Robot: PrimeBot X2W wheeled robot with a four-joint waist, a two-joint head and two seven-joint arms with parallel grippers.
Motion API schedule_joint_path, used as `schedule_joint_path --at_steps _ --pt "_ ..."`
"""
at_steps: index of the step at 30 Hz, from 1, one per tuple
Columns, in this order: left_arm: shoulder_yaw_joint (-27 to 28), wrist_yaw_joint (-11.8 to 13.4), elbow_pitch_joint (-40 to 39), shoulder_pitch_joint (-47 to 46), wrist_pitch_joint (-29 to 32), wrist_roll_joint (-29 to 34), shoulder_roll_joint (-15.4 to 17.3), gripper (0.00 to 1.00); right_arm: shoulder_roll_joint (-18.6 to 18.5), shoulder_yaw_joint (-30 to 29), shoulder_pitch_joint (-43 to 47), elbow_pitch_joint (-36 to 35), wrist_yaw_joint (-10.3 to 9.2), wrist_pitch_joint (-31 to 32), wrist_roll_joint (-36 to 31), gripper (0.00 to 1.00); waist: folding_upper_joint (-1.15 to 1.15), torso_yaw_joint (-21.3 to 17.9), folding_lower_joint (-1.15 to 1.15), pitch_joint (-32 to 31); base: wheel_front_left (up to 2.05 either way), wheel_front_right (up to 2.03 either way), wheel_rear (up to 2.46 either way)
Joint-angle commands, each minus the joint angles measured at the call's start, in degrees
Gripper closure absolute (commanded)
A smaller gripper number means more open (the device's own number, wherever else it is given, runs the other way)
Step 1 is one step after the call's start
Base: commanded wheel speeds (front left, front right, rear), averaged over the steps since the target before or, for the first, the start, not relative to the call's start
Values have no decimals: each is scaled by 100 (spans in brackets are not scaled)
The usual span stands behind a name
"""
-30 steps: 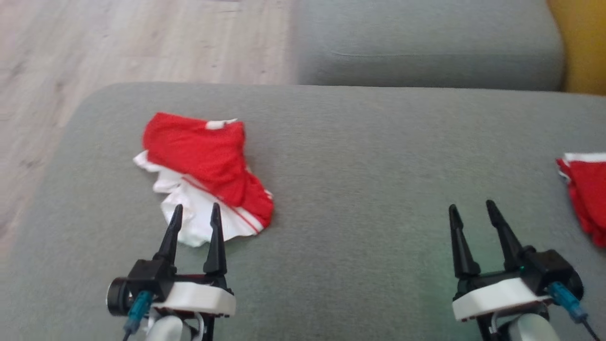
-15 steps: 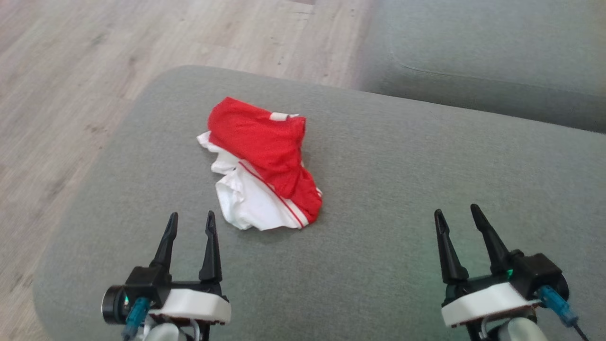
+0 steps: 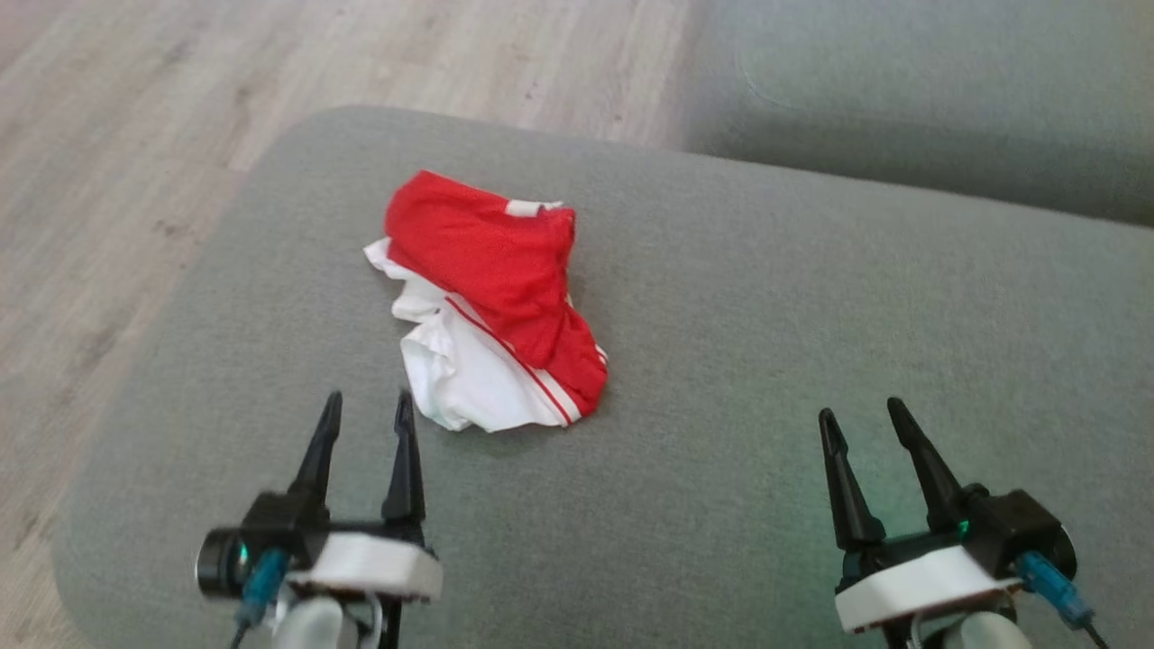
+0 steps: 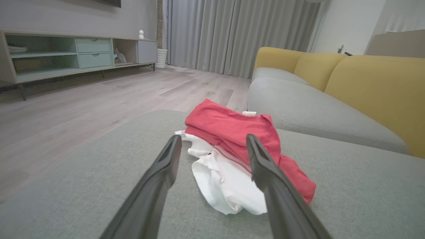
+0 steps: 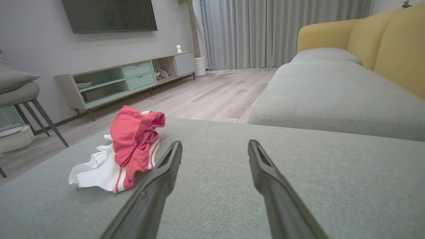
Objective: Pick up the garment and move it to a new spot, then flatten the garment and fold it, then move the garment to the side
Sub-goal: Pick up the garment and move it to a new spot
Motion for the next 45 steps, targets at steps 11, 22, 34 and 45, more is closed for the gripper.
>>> schedule_joint_path --at_steps 11,22,34,45 --pt "-86 -359 1321 -2304 350 277 175 0 -28 47 -534 -317 -4 -63 -299 0 0 -555 0 764 0 0 0" --pt "-420 -757 2746 -3832 1251 366 385 0 -28 -19 -896 -293 -4 -63 -381 0 0 -879 0 1276 0 0 0" --pt "-633 -908 3601 -4316 1110 150 424 0 -28 -42 -1086 -225 -4 -63 -346 0 0 -1203 0 1538 0 0 0" --pt "-788 -937 4060 -4524 805 -39 446 100 -28 12 -1139 -136 -4 -63 -298 0 0 -1349 0 1499 0 0 0"
